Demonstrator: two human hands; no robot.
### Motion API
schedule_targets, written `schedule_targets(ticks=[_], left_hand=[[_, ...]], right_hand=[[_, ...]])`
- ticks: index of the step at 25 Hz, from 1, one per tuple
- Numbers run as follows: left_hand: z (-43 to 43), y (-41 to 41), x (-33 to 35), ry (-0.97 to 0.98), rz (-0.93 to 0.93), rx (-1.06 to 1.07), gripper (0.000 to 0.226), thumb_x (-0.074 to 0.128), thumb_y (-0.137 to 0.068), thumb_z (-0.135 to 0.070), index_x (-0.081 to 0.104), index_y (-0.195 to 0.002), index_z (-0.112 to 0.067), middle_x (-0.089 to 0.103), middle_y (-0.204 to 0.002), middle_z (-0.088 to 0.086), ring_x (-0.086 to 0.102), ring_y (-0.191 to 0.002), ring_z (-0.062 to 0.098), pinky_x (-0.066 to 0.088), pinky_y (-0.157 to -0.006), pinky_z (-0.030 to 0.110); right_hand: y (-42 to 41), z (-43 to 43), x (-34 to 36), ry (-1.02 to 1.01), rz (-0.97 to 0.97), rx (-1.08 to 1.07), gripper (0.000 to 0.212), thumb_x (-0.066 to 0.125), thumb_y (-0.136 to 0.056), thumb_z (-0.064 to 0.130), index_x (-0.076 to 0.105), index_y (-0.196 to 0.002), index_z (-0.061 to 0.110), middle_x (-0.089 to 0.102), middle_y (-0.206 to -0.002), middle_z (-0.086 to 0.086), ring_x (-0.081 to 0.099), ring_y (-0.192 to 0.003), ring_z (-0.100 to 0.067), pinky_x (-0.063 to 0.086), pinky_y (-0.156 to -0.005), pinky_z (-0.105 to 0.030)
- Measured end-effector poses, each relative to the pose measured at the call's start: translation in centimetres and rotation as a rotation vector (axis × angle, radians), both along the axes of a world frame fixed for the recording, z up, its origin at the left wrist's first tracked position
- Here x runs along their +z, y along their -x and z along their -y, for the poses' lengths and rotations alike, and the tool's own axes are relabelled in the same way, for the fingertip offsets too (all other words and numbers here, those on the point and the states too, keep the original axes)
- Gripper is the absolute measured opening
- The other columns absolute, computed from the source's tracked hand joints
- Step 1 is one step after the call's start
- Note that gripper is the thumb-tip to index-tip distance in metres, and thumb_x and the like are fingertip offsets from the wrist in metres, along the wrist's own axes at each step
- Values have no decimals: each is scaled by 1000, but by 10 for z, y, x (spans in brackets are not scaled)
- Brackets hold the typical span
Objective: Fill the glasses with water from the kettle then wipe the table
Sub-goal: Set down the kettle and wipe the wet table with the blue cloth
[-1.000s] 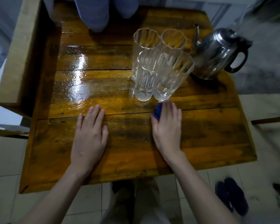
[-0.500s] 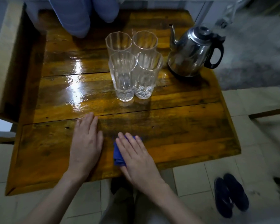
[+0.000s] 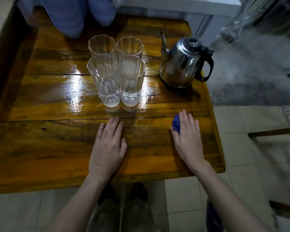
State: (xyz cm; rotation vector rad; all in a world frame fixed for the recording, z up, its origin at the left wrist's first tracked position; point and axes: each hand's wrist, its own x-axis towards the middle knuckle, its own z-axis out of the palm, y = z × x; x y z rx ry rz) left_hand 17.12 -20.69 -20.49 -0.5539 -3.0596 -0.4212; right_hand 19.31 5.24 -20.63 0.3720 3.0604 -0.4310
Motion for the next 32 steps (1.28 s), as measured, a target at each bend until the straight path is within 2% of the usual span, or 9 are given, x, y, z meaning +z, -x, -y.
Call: schedule_targets(ticks=[4, 9, 14, 17, 19, 21, 23, 27, 32], left_hand=[[-2, 1, -1, -8, -26, 15, 54, 34, -94, -30, 45, -141, -5, 40, -150, 13, 32, -142, 25, 21, -119, 45], [-1, 2, -1, -20, -27, 5, 54, 36, -92, -28, 47, -139, -5, 42, -148, 13, 34, -141, 25, 22, -118, 44], [-1, 2, 0, -26, -30, 5, 53, 36, -92, -29, 47, -139, -6, 41, -149, 12, 33, -142, 24, 22, -119, 43], [-1, 1, 0, -32, -20, 19, 53, 37, -94, -29, 44, -141, -7, 39, -151, 11, 30, -143, 22, 20, -120, 42], [-2, 1, 0, -35, -23, 20, 53, 36, -94, -30, 44, -142, -7, 39, -151, 10, 29, -144, 21, 19, -120, 42], [-1, 1, 0, -31, -25, 16, 54, 35, -94, -30, 44, -142, -7, 38, -151, 10, 29, -144, 21, 19, -120, 42], [-2, 1, 0, -24, -22, 13, 53, 35, -94, -29, 44, -142, -7, 38, -151, 10, 29, -144, 21, 19, -120, 42], [-3, 2, -1, -21, -28, 10, 54, 35, -93, -29, 45, -141, -6, 39, -151, 11, 30, -143, 22, 20, -120, 43], [-1, 2, -2, -8, -34, -8, 54, 34, -93, -28, 46, -140, -4, 40, -150, 13, 31, -143, 24, 21, -119, 44]], right_hand=[[27, 41, 3, 15, -41, 69, 63, 43, -100, 36, 24, -154, 12, 25, -162, -6, 17, -150, -25, 7, -123, -44], [-28, 94, 0, 1, -45, 522, 69, 46, -91, 35, 26, -154, 12, 23, -162, -5, 15, -151, -23, 9, -122, -43], [-42, 31, 3, -95, -5, 895, 68, 49, -95, 36, 25, -155, 15, 21, -163, -2, 13, -151, -19, 7, -123, -39], [-19, -19, 3, -56, 4, 640, 71, 58, -91, 29, 26, -154, 16, 25, -161, -3, 20, -150, -20, 10, -123, -40], [1, -35, 3, -7, -17, 379, 64, 48, -95, 32, 29, -153, 15, 29, -159, -4, 24, -149, -22, 11, -123, -41], [24, -23, -2, 30, -62, 175, 58, 42, -98, 32, 33, -151, 11, 33, -158, -7, 26, -147, -25, 11, -123, -43], [41, 6, -4, 46, -106, 54, 57, 46, -98, 27, 34, -150, 9, 34, -157, -10, 26, -147, -27, 10, -123, -45], [37, 70, -1, 72, -123, 113, 64, 52, -95, 26, 30, -152, 10, 30, -160, -8, 22, -149, -26, 8, -123, -45], [-29, 110, 4, 159, -75, 457, 65, 46, -93, 29, 29, -153, 13, 25, -162, -4, 13, -151, -20, 5, -124, -41]])
